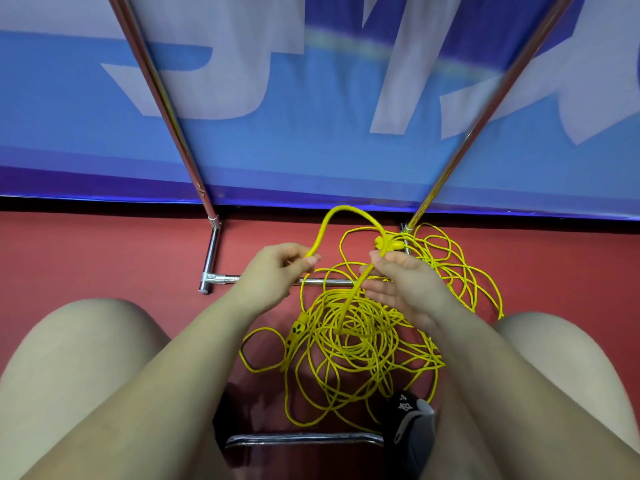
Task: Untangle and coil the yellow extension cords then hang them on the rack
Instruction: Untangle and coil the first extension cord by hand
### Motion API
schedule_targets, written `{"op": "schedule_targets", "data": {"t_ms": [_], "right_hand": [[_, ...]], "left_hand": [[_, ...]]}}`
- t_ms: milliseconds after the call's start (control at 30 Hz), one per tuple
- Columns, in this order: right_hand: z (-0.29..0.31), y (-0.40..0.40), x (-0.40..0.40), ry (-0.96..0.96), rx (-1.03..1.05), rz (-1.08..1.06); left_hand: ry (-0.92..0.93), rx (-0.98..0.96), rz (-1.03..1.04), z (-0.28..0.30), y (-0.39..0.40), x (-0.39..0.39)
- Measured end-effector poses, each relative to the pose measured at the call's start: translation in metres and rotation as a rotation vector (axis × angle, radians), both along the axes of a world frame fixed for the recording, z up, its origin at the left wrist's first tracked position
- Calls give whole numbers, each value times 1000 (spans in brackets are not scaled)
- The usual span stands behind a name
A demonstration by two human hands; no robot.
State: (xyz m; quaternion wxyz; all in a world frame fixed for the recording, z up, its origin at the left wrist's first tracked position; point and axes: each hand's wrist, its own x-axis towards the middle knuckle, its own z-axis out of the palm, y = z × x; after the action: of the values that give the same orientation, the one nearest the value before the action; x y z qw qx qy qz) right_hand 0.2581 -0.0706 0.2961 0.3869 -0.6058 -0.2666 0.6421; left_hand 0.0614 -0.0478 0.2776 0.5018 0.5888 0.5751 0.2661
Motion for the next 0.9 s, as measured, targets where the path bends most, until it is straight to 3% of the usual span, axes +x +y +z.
{"op": "schedule_targets", "data": {"t_ms": [67,133,467,667,733,833,900], "right_hand": [[1,2,1,102,-29,-71],[1,4,2,199,-52,-149],[6,6,3,333,-90,-311],[6,8,1,421,-5,-228],[4,6,-1,288,13,-82],[-9,-3,-7,-328,104,329],[-22,-9,-10,-635,200,593]], "left_hand": [[138,-1,-50,-6,-1,1],[161,-6,-84,-6,-3,4],[-64,-160,-187,2,-20,23],[-17,-100,-99,-5,-14,21],[-39,-99,-30,-6,-12,21],[-148,-136,66,-6,-8,18],[-252,-189,105,-5,-5,18]]}}
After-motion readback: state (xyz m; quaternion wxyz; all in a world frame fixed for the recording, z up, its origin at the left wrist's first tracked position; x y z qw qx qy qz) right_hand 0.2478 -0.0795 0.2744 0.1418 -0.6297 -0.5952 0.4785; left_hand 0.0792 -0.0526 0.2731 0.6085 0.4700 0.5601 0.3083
